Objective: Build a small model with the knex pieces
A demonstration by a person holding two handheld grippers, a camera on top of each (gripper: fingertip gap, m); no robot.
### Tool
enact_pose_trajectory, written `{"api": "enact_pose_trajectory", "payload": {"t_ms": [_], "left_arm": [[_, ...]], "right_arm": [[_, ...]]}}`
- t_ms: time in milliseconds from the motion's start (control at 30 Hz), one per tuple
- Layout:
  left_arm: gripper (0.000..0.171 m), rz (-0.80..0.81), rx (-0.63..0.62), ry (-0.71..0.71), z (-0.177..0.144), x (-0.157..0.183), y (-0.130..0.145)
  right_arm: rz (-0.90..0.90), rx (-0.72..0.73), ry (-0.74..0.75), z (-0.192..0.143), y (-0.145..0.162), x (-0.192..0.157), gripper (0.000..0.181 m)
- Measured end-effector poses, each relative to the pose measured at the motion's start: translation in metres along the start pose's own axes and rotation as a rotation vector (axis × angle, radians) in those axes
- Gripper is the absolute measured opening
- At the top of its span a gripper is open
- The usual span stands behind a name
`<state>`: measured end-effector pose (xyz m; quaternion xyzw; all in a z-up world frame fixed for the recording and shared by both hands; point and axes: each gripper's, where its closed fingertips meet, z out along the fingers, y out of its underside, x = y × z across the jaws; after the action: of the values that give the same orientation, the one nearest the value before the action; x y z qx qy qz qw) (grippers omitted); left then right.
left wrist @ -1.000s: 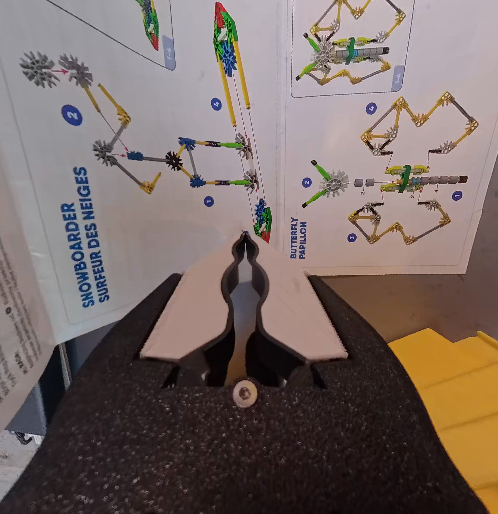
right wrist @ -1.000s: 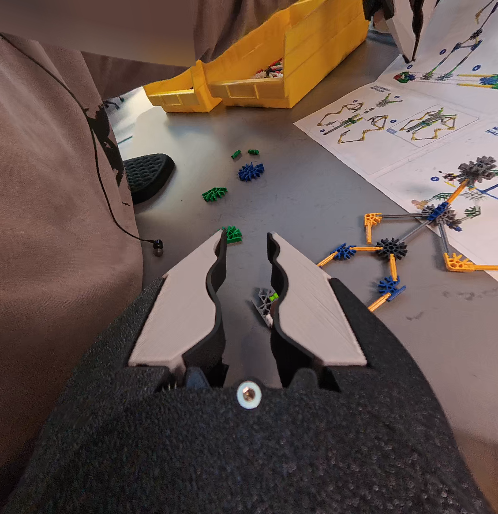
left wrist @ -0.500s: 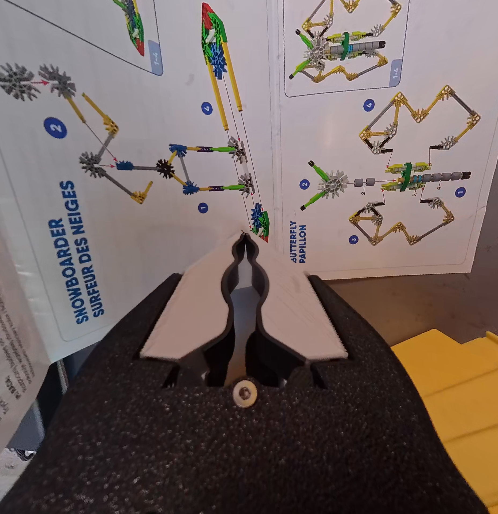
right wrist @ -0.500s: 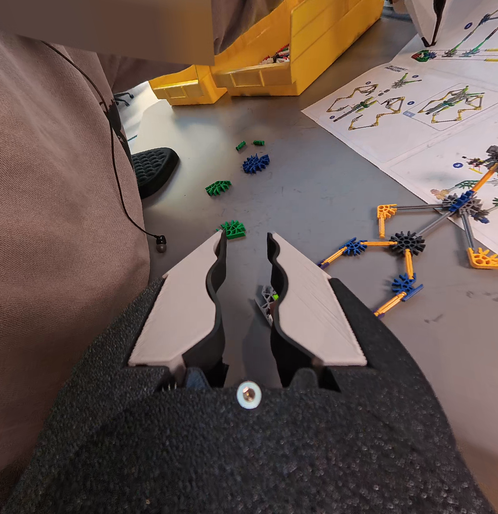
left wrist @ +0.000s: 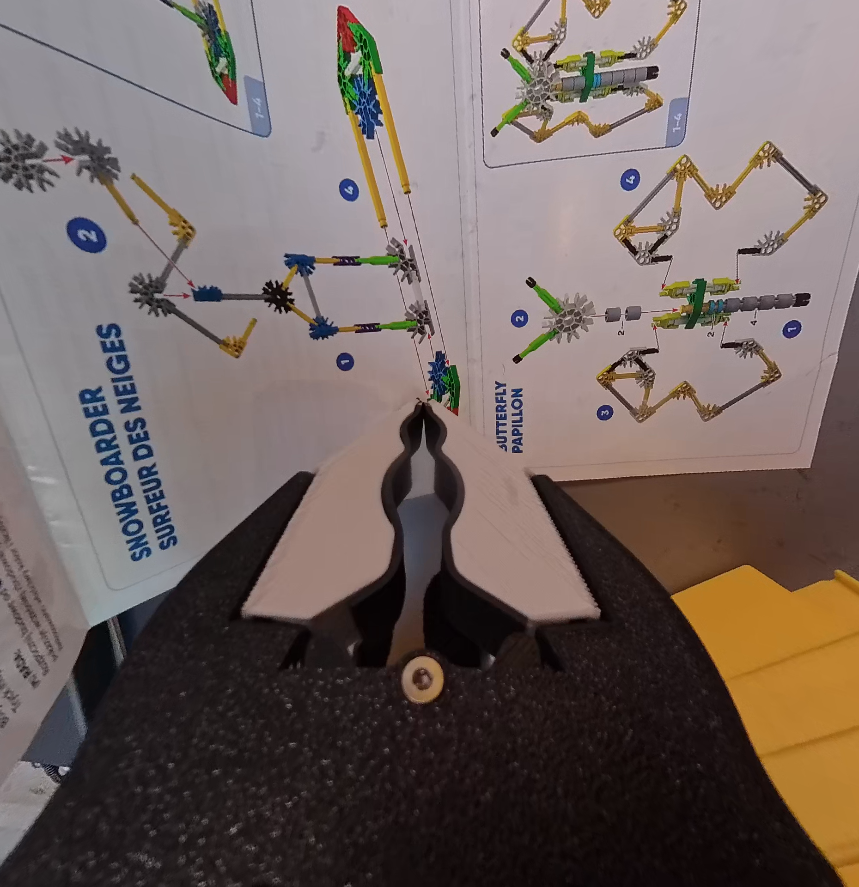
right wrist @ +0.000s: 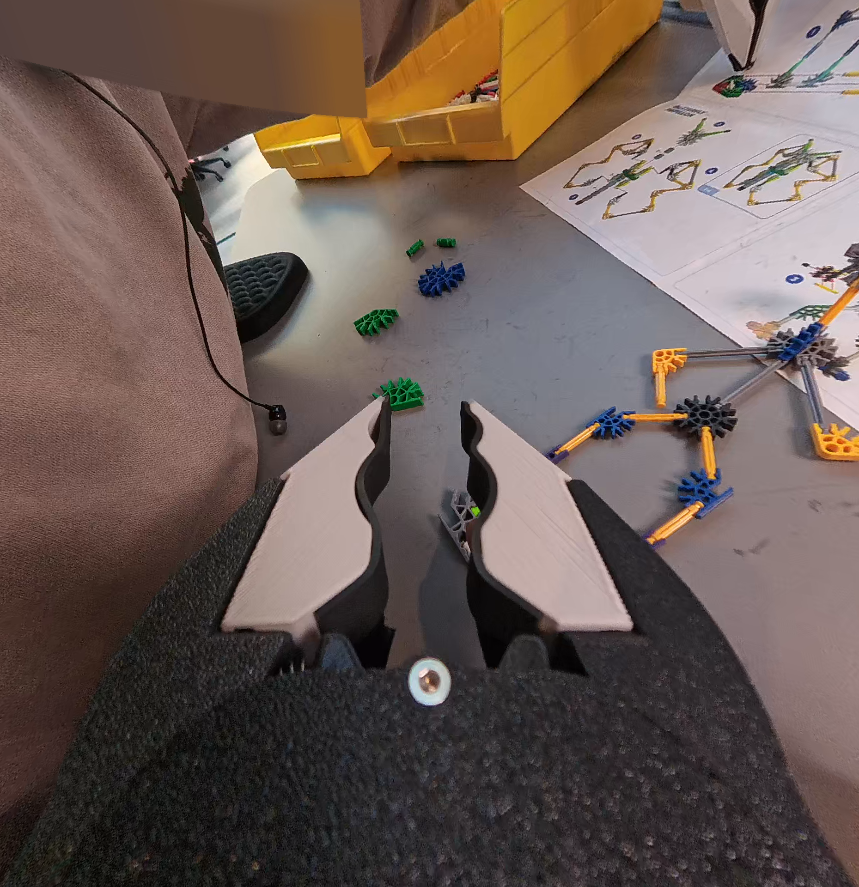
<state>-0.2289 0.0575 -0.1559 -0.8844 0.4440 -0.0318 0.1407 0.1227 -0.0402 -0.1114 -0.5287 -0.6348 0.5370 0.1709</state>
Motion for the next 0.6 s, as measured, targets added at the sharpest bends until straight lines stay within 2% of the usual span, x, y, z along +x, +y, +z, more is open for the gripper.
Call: {"api": "enact_pose_trajectory", "payload": {"t_ms": [600], "left_arm": [[0.000,0.006,-0.002,-0.003,-0.0009,0.0012,-0.0013]], "right_arm": [[0.012,-0.017,-0.002,0.0019,0.0029,0.0012,0.027]]}}
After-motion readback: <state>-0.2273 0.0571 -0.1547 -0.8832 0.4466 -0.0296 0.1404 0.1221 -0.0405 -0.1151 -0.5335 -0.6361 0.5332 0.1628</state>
